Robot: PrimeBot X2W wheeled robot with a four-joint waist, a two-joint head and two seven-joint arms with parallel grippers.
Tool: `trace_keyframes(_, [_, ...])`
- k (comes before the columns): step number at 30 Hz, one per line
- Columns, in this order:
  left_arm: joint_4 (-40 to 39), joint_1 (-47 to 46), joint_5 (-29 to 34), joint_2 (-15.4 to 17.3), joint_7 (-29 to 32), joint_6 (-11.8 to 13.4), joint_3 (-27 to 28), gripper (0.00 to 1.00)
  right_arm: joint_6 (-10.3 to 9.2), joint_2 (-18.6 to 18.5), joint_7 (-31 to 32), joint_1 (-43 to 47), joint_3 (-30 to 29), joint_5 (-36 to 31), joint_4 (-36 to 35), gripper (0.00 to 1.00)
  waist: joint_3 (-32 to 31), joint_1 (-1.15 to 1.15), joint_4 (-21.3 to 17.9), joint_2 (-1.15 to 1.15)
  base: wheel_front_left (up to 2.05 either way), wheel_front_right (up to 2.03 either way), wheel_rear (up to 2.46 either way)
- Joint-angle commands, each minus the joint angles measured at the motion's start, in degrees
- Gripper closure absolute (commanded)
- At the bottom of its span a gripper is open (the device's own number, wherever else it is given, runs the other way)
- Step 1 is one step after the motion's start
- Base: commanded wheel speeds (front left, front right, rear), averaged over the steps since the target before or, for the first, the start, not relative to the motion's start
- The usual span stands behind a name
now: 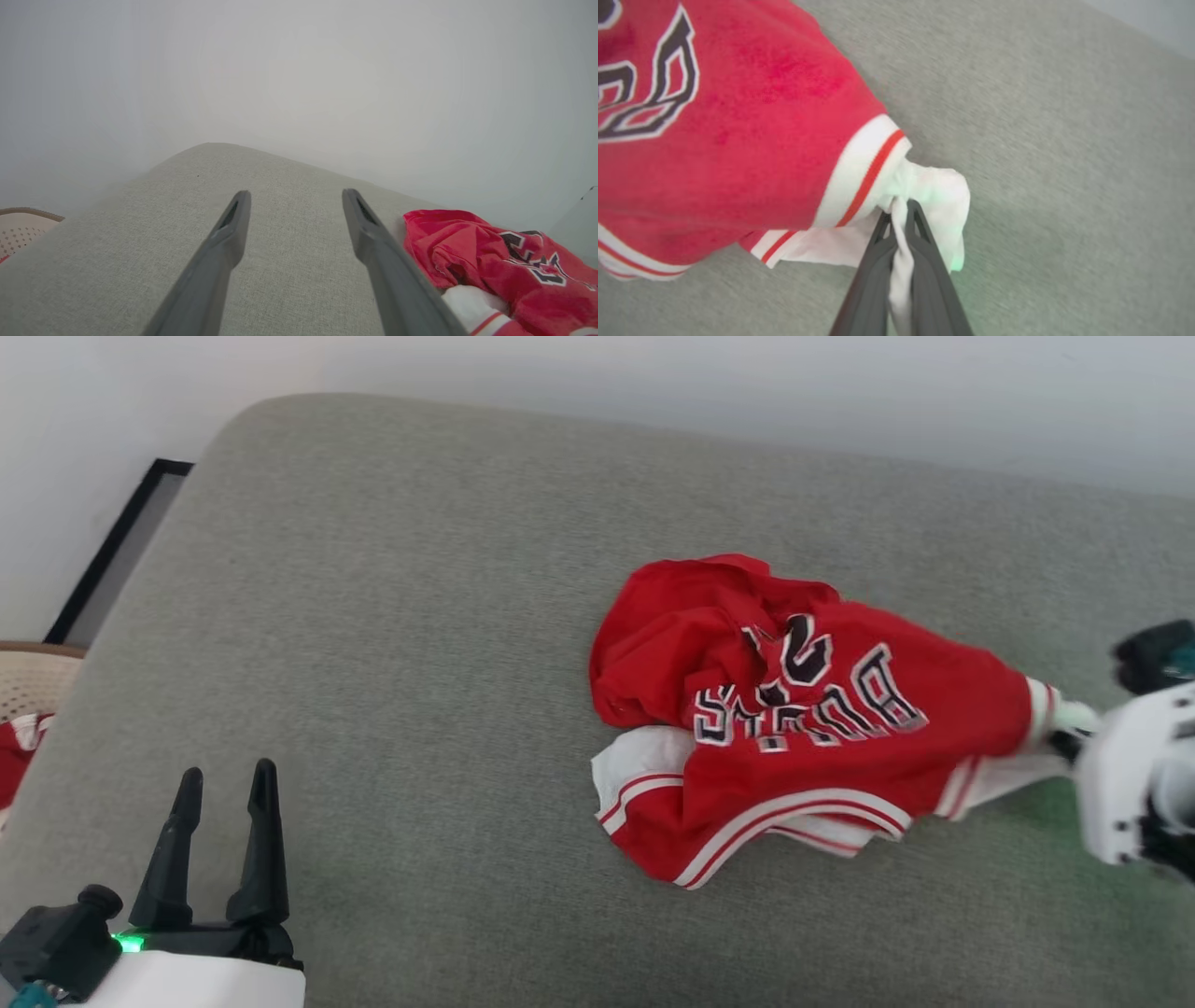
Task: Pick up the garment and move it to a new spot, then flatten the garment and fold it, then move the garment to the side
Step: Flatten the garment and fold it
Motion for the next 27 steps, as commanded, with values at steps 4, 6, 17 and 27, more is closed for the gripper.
trace_keyframes(4, [-0.26,-1.23,-0.81,0.57,-0.27,-0.2,-0.29,0.0,-0.29,-0.66,3.63,6.41,-9.48,-1.11,-2.56,1.0,1.14,0.0,-1.34,0.0,0.0,0.0,0.0])
trace_keyframes(6, [-0.23,-1.46,-0.86,0.74,-0.27,-0.2,-0.47,0.0,-0.29,-0.13,4.26,7.8,-11.65,-1.46,-2.85,1.0,1.31,0.0,-1.42,0.0,0.0,0.0,0.0])
trace_keyframes(17, [1.16,-3.85,-2.65,2.98,-0.27,-0.2,-3.4,0.0,-0.1,8.46,4.84,13.27,-18.62,-4.72,-0.59,0.0,2.59,0.0,-1.86,0.0,0.0,0.0,0.0])
trace_keyframes(27, [2.39,-6.71,-6.03,9.83,-0.27,-0.2,-8.91,0.0,-0.15,10.43,-1.45,11.98,-17.51,-6.05,-6.89,0.0,1.21,0.0,-5.68,0.0,0.0,0.0,0.0])
